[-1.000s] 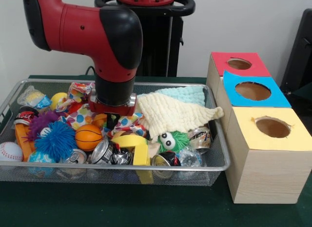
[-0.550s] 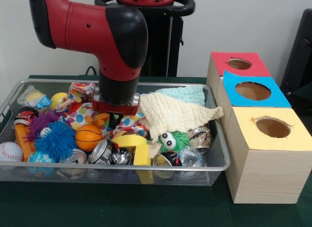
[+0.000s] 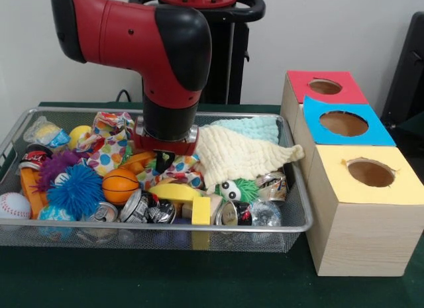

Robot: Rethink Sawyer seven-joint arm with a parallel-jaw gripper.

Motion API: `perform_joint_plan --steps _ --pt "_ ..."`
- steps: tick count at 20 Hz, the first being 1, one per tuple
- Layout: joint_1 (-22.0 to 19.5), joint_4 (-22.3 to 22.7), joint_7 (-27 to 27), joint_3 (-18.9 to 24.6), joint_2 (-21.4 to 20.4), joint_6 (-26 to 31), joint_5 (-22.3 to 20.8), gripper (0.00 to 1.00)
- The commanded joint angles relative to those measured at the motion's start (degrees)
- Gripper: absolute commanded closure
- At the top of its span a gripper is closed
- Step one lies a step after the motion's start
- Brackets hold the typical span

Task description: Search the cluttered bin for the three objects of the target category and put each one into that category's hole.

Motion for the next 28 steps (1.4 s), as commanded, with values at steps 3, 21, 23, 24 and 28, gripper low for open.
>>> perform_joint_plan --steps 3,21,23,24,28 --pt "2.85 5.37 13.88 4.62 2.26 -6.69 6.41 1.0" --pt "4.89 6.73 14.38 3.09 2.05 -7.6 11.41 1.0" --pt "5.08 6.73 14.2 2.94 2.11 -7.72 11.93 1.0" --pt "5.16 6.8 14.05 2.88 2.07 -7.73 12.23 1.0" --pt "5.72 6.95 13.92 2.43 1.82 -7.27 13.39 1.0"
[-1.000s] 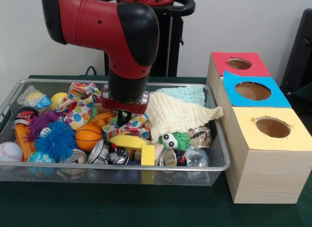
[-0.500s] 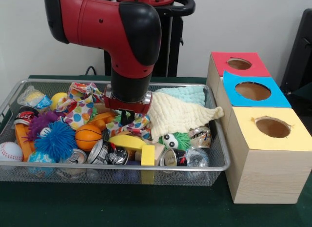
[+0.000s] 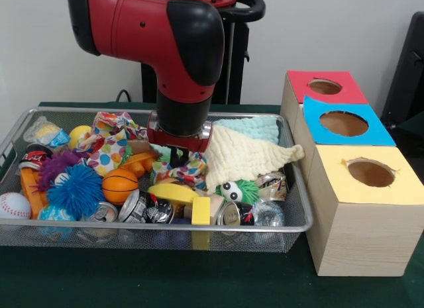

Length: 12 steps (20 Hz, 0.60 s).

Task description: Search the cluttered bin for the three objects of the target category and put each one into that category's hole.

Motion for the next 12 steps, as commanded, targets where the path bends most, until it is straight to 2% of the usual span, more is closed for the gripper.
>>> perform_joint_plan --steps 1,12 --pt "2.6 4.35 13.98 5.79 2.28 -4.91 5.67 1.0" --pt "4.96 5.78 15.31 4.13 1.5 -5.29 9.28 1.0"
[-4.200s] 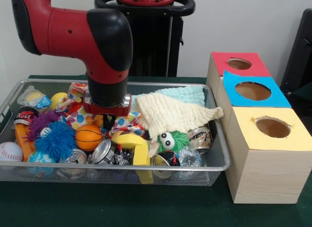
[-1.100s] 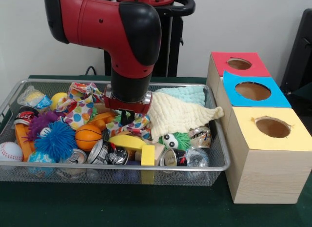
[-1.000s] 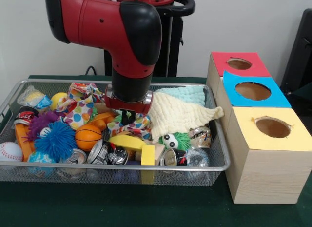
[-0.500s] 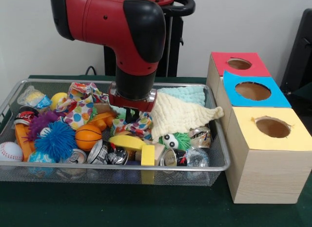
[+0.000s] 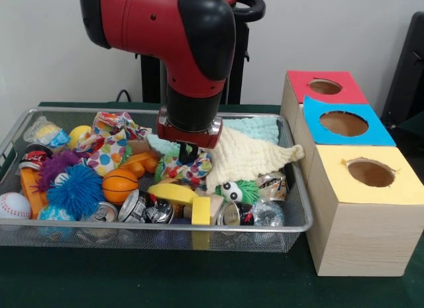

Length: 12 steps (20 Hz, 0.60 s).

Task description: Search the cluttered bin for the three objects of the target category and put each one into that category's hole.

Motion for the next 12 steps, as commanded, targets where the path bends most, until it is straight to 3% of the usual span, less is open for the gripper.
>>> perform_joint_plan --steps 1,12 --pt "2.6 4.81 15.32 5.84 2.21 -5.48 5.81 1.0" --pt "3.52 6.35 15.1 5.3 1.95 -6.6 8.79 1.0"
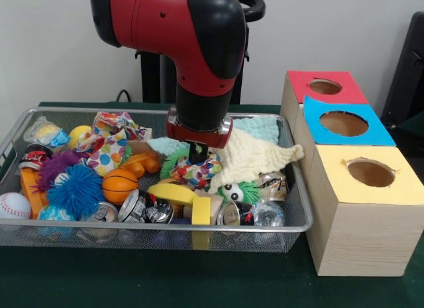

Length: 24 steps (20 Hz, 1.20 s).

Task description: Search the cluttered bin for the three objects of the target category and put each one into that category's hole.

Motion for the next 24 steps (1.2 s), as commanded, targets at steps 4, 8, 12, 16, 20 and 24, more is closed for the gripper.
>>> perform_joint_plan --steps 4,8,12,16,20,24 --pt "2.71 6.07 15.39 5.85 2.14 -6.02 6.7 1.0" --pt "3.52 6.11 15.58 5.58 2.24 -5.99 8.12 1.0" --pt "4.48 6.26 16.06 5.11 2.24 -5.99 9.52 1.0" --pt "5.29 6.79 16.18 4.77 2.27 -6.69 11.01 1.0" --pt "5.68 7.13 16.07 4.8 2.4 -7.44 12.32 1.0" --pt "6.31 7.37 16.3 4.43 2.37 -7.66 13.78 1.0"
